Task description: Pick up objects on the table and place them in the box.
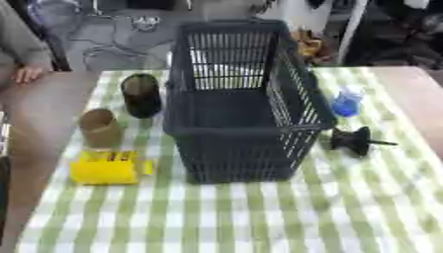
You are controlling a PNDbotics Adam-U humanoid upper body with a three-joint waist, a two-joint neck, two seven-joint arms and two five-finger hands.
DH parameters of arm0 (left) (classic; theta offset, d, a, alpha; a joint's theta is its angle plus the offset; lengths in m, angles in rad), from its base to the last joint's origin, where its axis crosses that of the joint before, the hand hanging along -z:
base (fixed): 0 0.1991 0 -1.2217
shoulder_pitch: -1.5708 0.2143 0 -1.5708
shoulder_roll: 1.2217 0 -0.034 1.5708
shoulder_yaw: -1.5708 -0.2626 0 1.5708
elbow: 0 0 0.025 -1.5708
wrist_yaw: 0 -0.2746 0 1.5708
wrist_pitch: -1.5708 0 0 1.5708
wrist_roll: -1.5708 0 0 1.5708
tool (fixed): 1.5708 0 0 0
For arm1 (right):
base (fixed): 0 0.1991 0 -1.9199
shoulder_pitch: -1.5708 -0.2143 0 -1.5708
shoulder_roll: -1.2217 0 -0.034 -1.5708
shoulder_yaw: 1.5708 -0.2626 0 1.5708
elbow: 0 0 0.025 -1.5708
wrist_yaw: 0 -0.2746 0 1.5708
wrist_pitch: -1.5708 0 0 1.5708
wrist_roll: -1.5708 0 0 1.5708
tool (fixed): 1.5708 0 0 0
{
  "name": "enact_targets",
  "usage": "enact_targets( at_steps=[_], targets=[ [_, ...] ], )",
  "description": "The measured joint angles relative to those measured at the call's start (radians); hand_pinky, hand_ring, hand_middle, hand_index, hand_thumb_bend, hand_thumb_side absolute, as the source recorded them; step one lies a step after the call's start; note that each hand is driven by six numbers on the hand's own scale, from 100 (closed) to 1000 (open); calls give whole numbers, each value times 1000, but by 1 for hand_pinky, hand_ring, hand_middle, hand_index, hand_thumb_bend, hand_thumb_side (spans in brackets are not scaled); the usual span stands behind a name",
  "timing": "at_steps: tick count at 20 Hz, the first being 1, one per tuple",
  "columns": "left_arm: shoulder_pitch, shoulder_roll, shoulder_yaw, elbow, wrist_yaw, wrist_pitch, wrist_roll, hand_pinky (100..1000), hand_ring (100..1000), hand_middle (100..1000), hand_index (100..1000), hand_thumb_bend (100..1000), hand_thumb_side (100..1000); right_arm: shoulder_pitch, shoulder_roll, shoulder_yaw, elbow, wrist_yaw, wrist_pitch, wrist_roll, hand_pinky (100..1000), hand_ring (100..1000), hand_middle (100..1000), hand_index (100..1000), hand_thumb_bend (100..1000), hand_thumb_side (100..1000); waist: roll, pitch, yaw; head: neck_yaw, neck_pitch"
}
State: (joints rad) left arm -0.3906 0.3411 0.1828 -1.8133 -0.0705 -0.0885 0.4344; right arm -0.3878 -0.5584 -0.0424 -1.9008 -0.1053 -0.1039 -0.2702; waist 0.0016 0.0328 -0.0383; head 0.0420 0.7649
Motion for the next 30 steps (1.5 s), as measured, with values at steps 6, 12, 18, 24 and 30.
enact_targets(
  at_steps=[6,12,18,24,30],
  targets=[
    [0,0,0,0,0,-1,1,725,763,816,843,437,966,0,0,0,0,0,-1,1,617,747,745,953,100,743,0,0,-2,0,0],
    [0,0,0,0,0,-2,2,725,762,816,843,438,965,0,0,0,0,0,-2,2,617,747,745,952,100,742,0,0,-3,0,0],
    [0,0,0,0,0,-2,3,725,761,816,842,439,965,0,0,0,4,0,-2,2,617,747,745,952,101,743,0,0,-3,0,0],
    [0,0,0,0,0,-2,3,723,760,816,839,439,966,0,0,0,6,0,-3,4,617,747,745,951,102,742,0,0,-3,0,0],
    [0,0,0,0,-19,2,-4,723,759,816,838,634,856,0,0,0,6,0,-3,5,617,747,745,952,103,743,0,0,-4,0,0]
  ],
)
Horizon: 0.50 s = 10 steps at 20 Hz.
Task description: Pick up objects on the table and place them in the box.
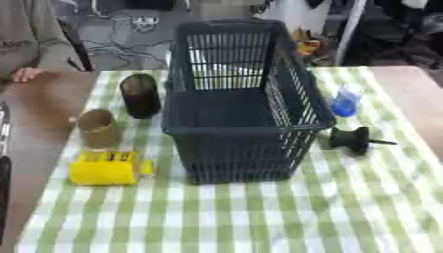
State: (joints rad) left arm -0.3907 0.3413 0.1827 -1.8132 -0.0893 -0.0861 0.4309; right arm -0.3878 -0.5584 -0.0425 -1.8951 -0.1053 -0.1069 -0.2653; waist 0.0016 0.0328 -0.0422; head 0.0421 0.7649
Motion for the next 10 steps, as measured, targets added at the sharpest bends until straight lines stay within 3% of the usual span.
enact_targets(
  at_steps=[1,3,7,10],
  targets=[
    [0,1,0,0,-11,2,-7,725,758,802,830,802,737,0,0,0,0,0,0,0,617,747,745,952,104,743,0,0,0,0,0],
    [-7,17,-1,2,-58,10,-40,732,757,780,818,922,625,0,0,0,0,0,1,2,617,748,745,952,104,742,0,0,0,0,0],
    [-34,89,-16,26,-217,35,-206,754,765,775,839,1000,572,0,0,0,0,0,1,3,617,748,745,953,104,742,0,0,-1,0,0],
    [-66,172,-47,59,-366,58,-410,754,765,775,841,1000,576,-1,0,0,1,0,1,7,617,748,745,953,104,742,0,0,-8,-2,0]
  ],
)
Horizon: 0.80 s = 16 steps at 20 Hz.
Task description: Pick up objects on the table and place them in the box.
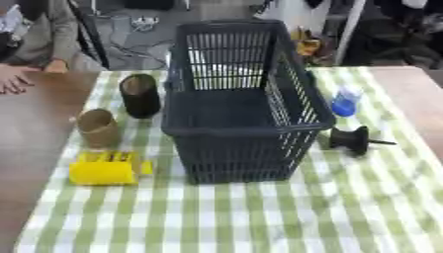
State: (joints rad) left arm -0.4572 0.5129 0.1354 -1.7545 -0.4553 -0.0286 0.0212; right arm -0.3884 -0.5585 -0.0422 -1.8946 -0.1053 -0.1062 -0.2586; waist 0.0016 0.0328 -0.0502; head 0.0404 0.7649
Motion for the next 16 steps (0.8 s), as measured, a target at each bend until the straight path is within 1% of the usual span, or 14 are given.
enact_targets(
  at_steps=[1,4,7,8,9,13,16],
  targets=[
    [-7,19,-6,6,-43,5,-55,762,766,761,835,1000,604,0,0,0,0,0,0,1,617,748,745,953,104,743,0,0,0,-1,0],
    [-47,95,-47,48,-171,14,-202,768,768,745,824,1000,603,0,0,0,0,0,0,4,617,748,745,953,104,743,0,0,-6,-4,0],
    [-81,146,-96,111,-266,-5,-335,787,780,744,823,1000,599,-1,0,0,2,0,0,4,617,748,745,953,104,743,0,0,-8,-6,0],
    [-90,154,-109,132,-290,-16,-375,787,780,744,823,1000,599,-2,0,0,3,0,0,5,617,748,745,953,104,743,0,0,-8,-6,0],
    [-99,159,-119,152,-312,-29,-413,806,793,748,829,1000,587,-3,0,0,3,0,0,5,617,748,745,953,105,743,0,0,-9,-6,0],
    [-129,162,-153,242,-386,-89,-573,807,793,742,829,1000,587,-4,0,1,5,0,-1,7,617,748,745,953,105,743,0,0,-11,-7,0],
    [-156,158,-172,304,-435,-118,-640,806,793,730,826,1000,589,-5,0,1,6,0,-2,8,617,747,745,953,105,744,0,0,-11,-7,0]
  ],
)
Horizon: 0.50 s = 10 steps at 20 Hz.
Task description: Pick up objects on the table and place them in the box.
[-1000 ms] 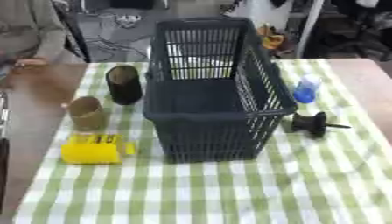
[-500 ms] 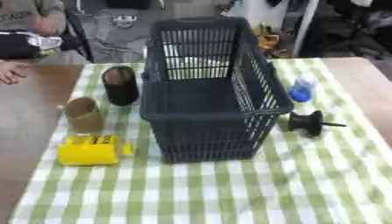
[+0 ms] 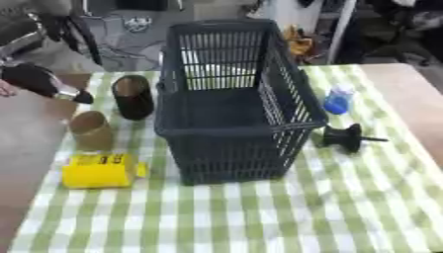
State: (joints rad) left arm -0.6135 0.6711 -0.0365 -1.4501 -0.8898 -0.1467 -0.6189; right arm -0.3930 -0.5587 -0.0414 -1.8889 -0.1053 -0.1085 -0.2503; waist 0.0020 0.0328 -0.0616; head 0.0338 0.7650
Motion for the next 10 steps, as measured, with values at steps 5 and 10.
enact_targets(
  at_steps=[5,10],
  targets=[
    [-25,-36,-47,117,-90,-32,-4,810,797,731,822,1000,566,0,0,1,0,0,1,2,616,747,744,953,105,744,0,0,0,0,0],
    [-41,-67,-71,221,-142,-70,68,812,802,748,829,1000,577,-1,0,5,0,0,2,3,617,747,744,953,105,745,0,0,0,-2,0]
  ],
)
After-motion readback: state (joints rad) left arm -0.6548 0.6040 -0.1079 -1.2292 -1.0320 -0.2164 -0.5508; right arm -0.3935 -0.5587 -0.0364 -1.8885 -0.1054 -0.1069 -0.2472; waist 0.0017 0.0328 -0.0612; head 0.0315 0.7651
